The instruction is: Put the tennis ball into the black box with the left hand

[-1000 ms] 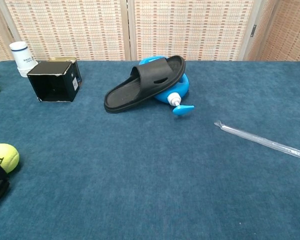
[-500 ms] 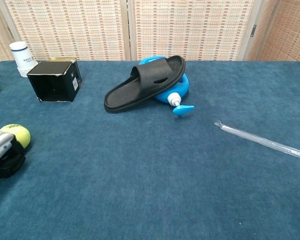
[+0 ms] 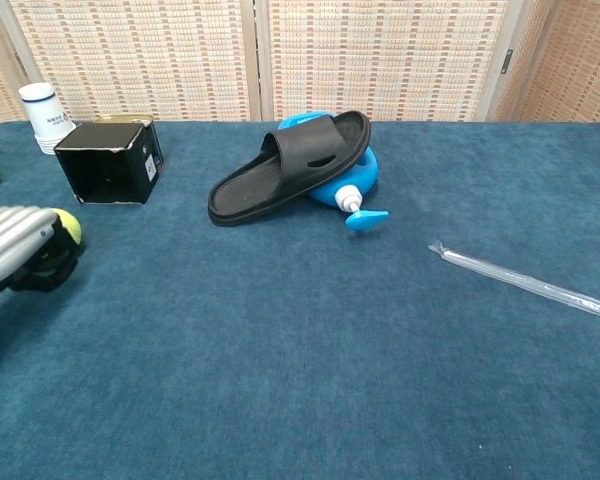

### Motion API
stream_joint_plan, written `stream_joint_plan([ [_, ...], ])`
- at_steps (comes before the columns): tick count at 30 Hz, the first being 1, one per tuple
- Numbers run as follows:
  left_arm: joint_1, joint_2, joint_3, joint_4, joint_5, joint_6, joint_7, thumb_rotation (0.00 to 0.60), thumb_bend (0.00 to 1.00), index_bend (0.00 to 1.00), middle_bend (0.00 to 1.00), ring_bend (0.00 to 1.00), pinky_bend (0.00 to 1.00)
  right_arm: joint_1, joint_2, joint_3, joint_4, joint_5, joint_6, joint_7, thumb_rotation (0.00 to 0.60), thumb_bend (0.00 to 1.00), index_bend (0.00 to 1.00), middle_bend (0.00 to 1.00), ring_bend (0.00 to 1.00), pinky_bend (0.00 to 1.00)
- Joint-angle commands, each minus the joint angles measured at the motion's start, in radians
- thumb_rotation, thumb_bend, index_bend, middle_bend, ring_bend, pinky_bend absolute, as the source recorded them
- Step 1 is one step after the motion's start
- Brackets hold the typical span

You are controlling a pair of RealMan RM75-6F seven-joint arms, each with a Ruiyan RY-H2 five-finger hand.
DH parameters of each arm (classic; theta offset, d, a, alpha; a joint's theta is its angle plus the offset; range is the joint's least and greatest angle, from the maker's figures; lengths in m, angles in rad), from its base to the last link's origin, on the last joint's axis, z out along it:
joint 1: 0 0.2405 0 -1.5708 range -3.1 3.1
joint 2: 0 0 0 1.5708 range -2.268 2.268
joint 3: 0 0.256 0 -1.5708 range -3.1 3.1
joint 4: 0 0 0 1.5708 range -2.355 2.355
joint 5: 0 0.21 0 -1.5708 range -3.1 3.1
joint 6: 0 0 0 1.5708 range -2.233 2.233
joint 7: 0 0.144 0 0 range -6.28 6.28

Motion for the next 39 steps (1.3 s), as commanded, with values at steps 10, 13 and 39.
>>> stream_joint_plan([
  [10, -0.156, 0.077, 0.034, 0.041, -0.020, -0.295, -0.174, 0.080, 0.27, 0.21, 0.05, 0.00, 0.00, -0.004, 0.003, -0.009, -0.004, -0.022, 0.018, 0.003, 0.600, 0.00, 0.00, 0.00, 0.00, 0.00],
  [13, -0.148, 0.057, 0.032, 0.073, -0.023, -0.241, -0.189, 0.020, 0.26, 0.20, 0.04, 0.00, 0.00, -0.005, 0.000, -0.010, 0.004, -0.026, 0.023, 0.011, 0.600, 0.00, 0.00, 0.00, 0.00, 0.00],
  [39, 0.072, 0.263, 0.086, -0.365, -0.092, -0.001, 0.145, 0.001, 0.26, 0.18, 0.04, 0.00, 0.00, -0.010, 0.008, -0.020, 0.033, -0.071, 0.066, 0.089, 0.600, 0.00, 0.00, 0.00, 0.00, 0.00],
])
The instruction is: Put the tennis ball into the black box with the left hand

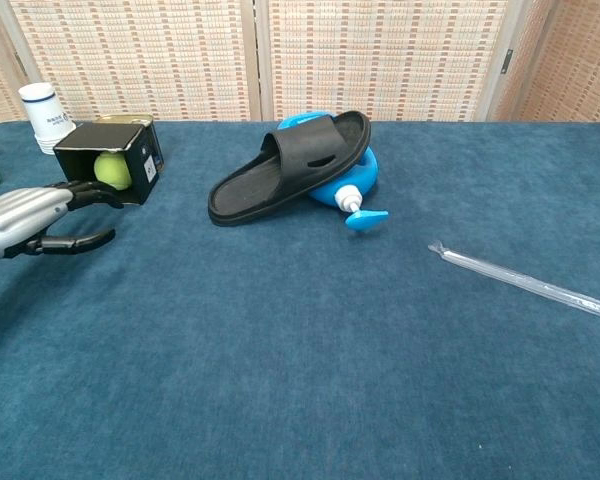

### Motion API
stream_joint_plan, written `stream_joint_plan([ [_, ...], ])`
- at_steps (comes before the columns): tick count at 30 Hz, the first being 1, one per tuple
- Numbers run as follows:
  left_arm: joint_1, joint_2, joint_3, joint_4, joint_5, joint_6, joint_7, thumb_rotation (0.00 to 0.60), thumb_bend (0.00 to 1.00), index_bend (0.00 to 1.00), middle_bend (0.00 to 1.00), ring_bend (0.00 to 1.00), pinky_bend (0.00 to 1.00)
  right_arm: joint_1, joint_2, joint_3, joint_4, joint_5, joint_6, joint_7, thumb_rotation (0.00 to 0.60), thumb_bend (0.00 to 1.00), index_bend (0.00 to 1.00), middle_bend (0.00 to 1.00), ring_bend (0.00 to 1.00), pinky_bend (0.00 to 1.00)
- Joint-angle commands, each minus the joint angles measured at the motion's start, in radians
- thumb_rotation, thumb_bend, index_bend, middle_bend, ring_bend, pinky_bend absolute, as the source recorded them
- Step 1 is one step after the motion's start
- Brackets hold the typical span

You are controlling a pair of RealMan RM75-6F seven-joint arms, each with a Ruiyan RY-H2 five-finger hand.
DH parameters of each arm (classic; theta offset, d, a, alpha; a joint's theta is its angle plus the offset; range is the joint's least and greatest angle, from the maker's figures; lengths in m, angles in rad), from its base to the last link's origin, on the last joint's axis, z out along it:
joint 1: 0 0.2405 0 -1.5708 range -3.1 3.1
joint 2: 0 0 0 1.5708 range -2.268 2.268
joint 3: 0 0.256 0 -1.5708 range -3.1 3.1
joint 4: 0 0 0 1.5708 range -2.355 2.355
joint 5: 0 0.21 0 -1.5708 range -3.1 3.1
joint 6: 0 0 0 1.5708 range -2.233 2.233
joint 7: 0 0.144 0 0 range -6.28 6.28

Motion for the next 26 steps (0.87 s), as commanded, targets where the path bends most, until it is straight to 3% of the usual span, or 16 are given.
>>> stream_joint_plan([
  [1, 0.220, 0.197, 0.023, -0.436, -0.062, 0.226, 0.331, 0.011, 0.26, 0.18, 0.05, 0.00, 0.00, -0.001, 0.006, -0.001, 0.001, -0.003, 0.005, 0.020, 0.600, 0.00, 0.00, 0.00, 0.00, 0.00],
  [4, 0.368, 0.350, 0.080, -0.741, -0.078, 0.378, 0.430, 0.053, 0.26, 0.20, 0.08, 0.00, 0.00, 0.002, 0.006, -0.002, 0.007, 0.001, -0.006, 0.020, 0.600, 0.00, 0.00, 0.00, 0.00, 0.00],
  [7, 0.452, 0.444, 0.141, -0.866, -0.060, 0.446, 0.399, 0.129, 0.26, 0.20, 0.11, 0.00, 0.00, 0.000, 0.005, -0.004, 0.007, -0.005, 0.002, 0.022, 0.600, 0.00, 0.00, 0.00, 0.00, 0.00],
  [10, 0.507, 0.468, 0.177, -0.867, -0.031, 0.496, 0.360, 0.276, 0.26, 0.20, 0.12, 0.00, 0.00, -0.002, 0.001, -0.008, 0.013, -0.015, 0.010, 0.022, 0.600, 0.00, 0.00, 0.00, 0.00, 0.00],
  [13, 0.550, 0.470, 0.200, -0.847, -0.007, 0.534, 0.322, 0.346, 0.26, 0.19, 0.12, 0.00, 0.00, 0.007, -0.003, -0.010, 0.018, -0.012, -0.012, 0.014, 0.600, 0.00, 0.00, 0.00, 0.00, 0.00],
  [26, 0.588, 0.447, 0.167, -0.798, 0.051, 0.597, 0.252, 0.367, 0.26, 0.18, 0.12, 0.00, 0.00, 0.006, -0.006, -0.012, 0.018, -0.014, -0.008, 0.009, 0.600, 0.00, 0.00, 0.00, 0.00, 0.00],
])
